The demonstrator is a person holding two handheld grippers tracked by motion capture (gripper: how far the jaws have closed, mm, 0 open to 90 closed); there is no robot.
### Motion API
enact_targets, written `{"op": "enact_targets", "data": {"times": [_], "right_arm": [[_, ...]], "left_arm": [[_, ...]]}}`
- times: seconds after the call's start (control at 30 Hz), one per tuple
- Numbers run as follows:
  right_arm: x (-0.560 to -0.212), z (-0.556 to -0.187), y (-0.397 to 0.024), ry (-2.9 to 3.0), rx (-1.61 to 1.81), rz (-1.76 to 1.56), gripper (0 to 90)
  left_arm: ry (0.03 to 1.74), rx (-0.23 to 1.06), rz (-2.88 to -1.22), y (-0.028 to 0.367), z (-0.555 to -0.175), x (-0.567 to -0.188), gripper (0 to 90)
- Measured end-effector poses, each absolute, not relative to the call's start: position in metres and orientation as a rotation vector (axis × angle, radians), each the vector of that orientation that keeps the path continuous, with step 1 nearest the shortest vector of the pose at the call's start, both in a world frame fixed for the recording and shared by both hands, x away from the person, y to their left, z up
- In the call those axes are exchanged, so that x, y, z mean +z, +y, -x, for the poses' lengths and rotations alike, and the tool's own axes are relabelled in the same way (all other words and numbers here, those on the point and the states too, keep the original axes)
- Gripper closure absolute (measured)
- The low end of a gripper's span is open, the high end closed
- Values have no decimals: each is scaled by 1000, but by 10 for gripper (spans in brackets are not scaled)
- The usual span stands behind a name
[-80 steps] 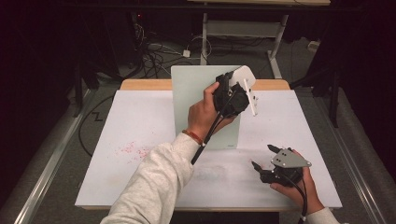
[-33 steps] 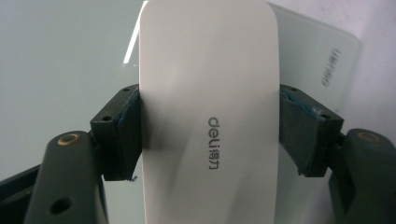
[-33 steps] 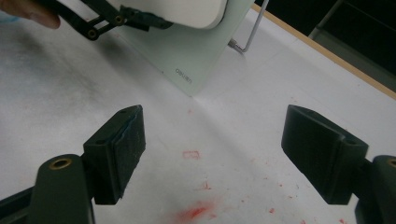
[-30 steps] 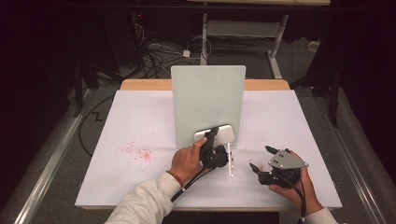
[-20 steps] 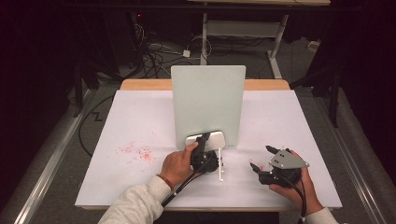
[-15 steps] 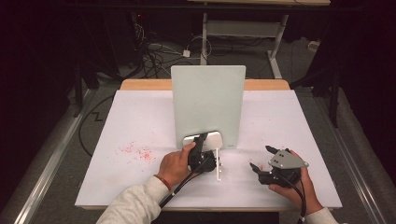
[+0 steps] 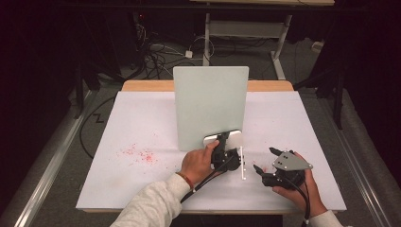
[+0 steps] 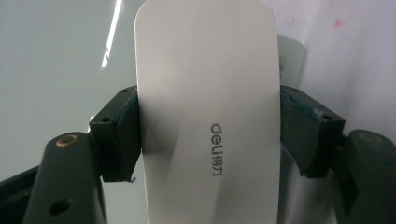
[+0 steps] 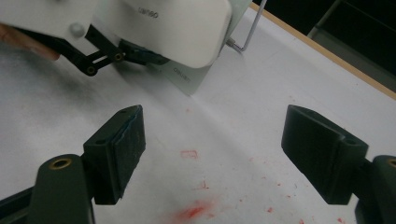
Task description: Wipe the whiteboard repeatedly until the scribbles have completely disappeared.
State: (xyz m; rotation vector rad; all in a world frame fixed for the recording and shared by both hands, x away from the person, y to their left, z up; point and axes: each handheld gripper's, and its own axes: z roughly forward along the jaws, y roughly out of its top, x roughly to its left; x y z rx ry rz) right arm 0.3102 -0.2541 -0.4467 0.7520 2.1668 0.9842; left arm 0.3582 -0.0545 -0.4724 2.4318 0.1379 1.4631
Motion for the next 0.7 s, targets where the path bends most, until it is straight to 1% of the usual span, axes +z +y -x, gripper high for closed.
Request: {"op": "enact_targets", "data": {"times": [0.17,0.23,0.33,0.53,0.7], "right_arm": [[-447,-311,-255,2171,984,-749,224],[-447,-310,-255,2169,986,-748,224],[-446,-310,-256,2162,986,-749,224],[-446,-310,-255,2163,986,-752,224],[-445,-309,-255,2160,990,-749,224]], "left_arm": [[201,1461,-2357,-53,-365,-452,288],[246,1466,-2325,-48,-369,-442,289],[319,1433,-2297,-36,-372,-432,290],[313,1454,-2345,-16,-365,-445,291],[326,1344,-2359,8,-356,-451,291]]}}
